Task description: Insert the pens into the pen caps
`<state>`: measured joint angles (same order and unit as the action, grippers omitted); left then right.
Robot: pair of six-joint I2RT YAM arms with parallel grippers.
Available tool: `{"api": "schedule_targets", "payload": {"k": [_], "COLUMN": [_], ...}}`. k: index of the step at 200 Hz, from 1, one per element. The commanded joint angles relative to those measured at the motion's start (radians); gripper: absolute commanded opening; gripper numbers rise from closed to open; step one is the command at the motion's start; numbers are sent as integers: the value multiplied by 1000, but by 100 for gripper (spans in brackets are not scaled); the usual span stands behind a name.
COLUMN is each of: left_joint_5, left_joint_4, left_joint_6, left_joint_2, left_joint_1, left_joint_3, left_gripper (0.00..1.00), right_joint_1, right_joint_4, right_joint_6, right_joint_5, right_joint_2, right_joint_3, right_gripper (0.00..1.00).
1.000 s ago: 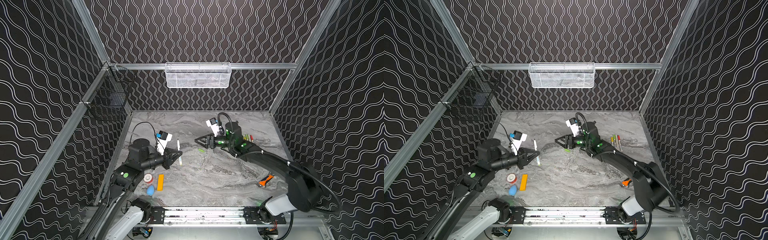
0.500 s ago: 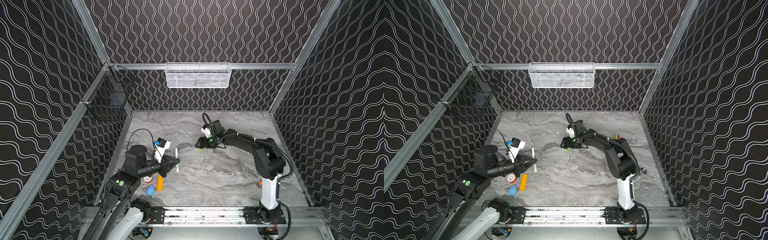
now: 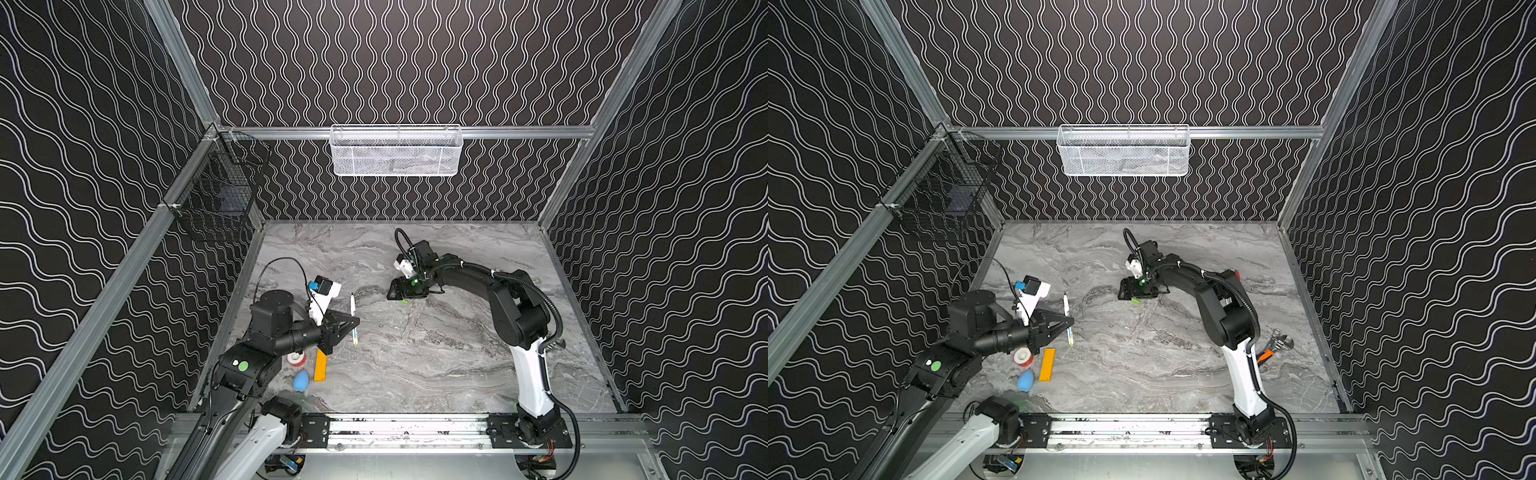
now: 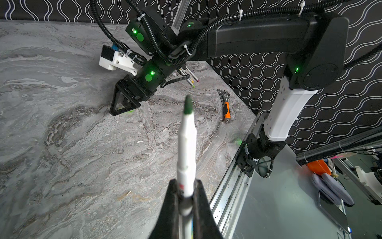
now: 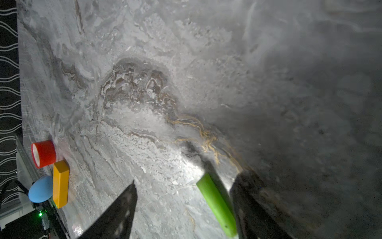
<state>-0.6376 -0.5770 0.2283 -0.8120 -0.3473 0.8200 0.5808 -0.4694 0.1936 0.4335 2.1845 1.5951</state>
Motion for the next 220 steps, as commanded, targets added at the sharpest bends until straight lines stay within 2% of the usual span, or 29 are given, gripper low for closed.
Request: {"api": "schedule_targets", "payload": {"k": [1,37,74,126,178,220], "left_joint_5": [-14,-10,-15,-27,-35,-49], "left_joint_4": [35,35,37,45,49,52], "left_joint_6": [-25,-22,-21,-20,-20,-20], "left_joint_2": [-3,2,0,-1,-7,-18], "left_joint_1": [4,6,8,19,28,42], "left_joint_3": [-2,-2,-2,-4,-4,-4], "left_gripper": [0,0,0,0,0,0], "right_joint_1": [10,32,61,126,180,211], "right_joint_4": [-76,-136,-154,-269,-395,-416], "right_joint_6": [-42,-80,-105,-221,-268,-288], "right_joint_5": [28,23,14,-40,-103,-129], "right_joint_2": [18,43,24,45,87,70], "right_joint_3": [6,50,30,83,160,140], "right_gripper": [74,73,73,71,70,70]}}
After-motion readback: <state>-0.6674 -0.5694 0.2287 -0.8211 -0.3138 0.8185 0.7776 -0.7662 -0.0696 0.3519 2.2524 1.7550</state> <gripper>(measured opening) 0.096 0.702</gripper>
